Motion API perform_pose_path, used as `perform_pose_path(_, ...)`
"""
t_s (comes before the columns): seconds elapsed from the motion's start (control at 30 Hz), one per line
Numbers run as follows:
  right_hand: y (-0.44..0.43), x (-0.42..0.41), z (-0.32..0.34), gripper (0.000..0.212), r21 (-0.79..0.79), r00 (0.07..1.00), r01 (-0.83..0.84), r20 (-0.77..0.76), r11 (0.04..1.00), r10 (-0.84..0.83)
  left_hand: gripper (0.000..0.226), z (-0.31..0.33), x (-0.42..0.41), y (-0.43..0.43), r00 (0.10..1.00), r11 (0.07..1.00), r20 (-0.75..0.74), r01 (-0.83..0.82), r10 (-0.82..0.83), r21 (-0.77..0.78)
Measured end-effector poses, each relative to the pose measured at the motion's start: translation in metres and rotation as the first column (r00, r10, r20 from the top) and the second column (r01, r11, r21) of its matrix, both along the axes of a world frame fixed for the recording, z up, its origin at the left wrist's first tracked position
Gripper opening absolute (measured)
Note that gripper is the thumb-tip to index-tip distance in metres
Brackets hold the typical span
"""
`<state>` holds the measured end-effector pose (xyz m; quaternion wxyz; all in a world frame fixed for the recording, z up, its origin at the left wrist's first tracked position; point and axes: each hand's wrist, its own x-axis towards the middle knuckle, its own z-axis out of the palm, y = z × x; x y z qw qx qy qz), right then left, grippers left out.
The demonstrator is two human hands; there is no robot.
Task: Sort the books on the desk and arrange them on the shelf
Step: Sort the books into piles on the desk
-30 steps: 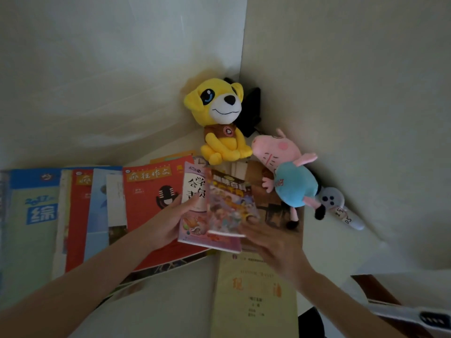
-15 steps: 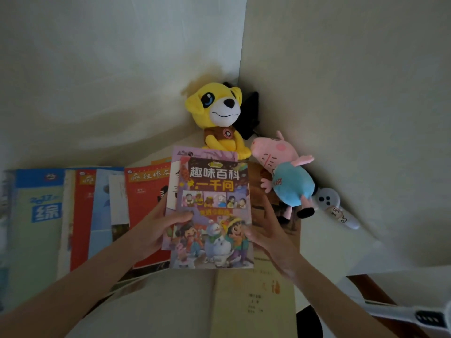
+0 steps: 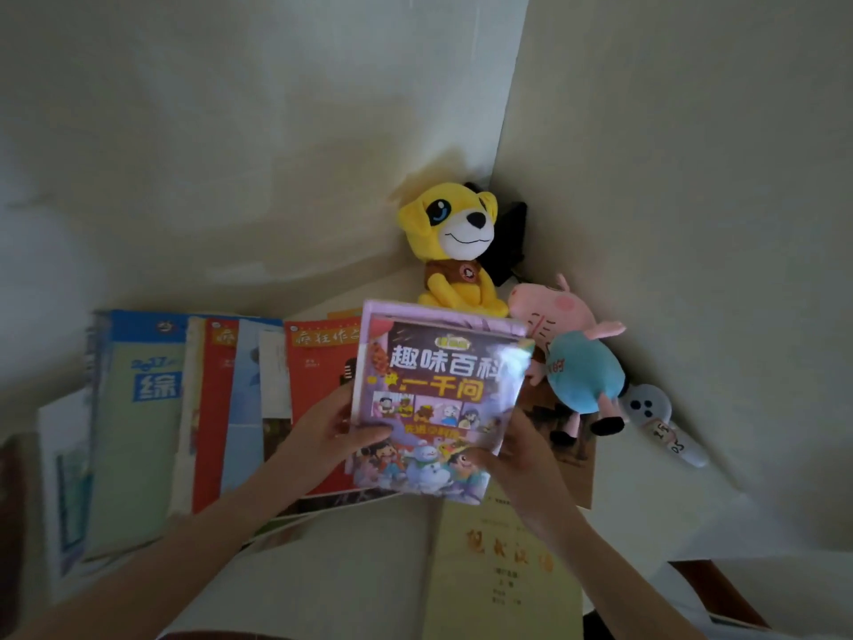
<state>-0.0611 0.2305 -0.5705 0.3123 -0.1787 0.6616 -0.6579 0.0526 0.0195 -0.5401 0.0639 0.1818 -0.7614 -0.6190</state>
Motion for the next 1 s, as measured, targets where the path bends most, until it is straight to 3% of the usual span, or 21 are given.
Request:
perform_pose_path(0.07, -0.009, 0.002, 0.003, 0.043, 0.046, 0.999, 0.03, -0.025, 0.998, -0.029, 0.057, -0.003, 0.0, 0.0, 0.995, 0.995, -0.041, -0.09, 0.089, -0.037)
perform_pose_path(0.17, -0.027, 0.002, 0.002, 0.041, 0.141, 0.995, 0.01, -0.099, 0.99, 0.004, 0.05, -0.005, 0.006, -0.005, 0.986, 0.985, -0.078, -0.151, 0.144, -0.082)
perform_pose_path(0.33, -0.029, 0.004, -0.008, 0.08, 0.073, 0.997, 0.075, -0.008, 0.995, -0.075, 0.048, -0.005, 0.026, -0.014, 0.987, 0.98, -0.126, -0.118, 0.098, -0.159)
perform_pose_path(0.43, -0.022, 0.005, -0.016, 0.04, 0.096, 0.99, 0.126, -0.078, 0.987, -0.119, 0.053, -0.012, 0.024, -0.012, 0.983, 0.97, -0.15, -0.134, 0.105, -0.202)
perform_pose_path(0.53, -0.021, 0.004, -0.02, 0.038, 0.115, 0.984, 0.145, -0.119, 0.983, -0.132, 0.069, -0.007, 0.017, -0.009, 0.98, 0.974, -0.164, -0.143, 0.115, -0.175)
perform_pose_path(0.63, -0.028, 0.006, -0.019, 0.037, 0.167, 0.984, 0.138, -0.132, 0.976, -0.116, 0.048, 0.004, 0.011, -0.002, 0.992, 0.924, -0.121, -0.072, 0.028, -0.375)
perform_pose_path(0.77, -0.038, 0.007, -0.019, 0.036, 0.262, 0.978, 0.11, -0.199, 0.959, -0.057, 0.017, 0.003, 0.008, -0.001, 0.998, 0.871, -0.064, -0.051, 0.023, -0.488)
perform_pose_path(0.83, -0.042, 0.006, -0.014, 0.034, 0.259, 0.975, 0.095, -0.217, 0.961, -0.038, 0.014, 0.003, 0.007, -0.003, 0.998, 0.904, -0.052, -0.05, 0.031, -0.426)
perform_pose_path(0.9, -0.042, 0.003, -0.009, 0.057, 0.237, 0.964, 0.104, -0.263, 0.966, -0.039, 0.01, 0.004, 0.007, -0.006, 0.994, 0.937, -0.081, -0.097, 0.073, -0.336)
perform_pose_path(1.0, -0.043, 0.003, -0.014, 0.063, 0.252, 0.958, 0.115, -0.284, 0.961, -0.04, 0.015, 0.001, 0.011, -0.007, 0.993, 0.948, -0.083, -0.106, 0.085, -0.301)
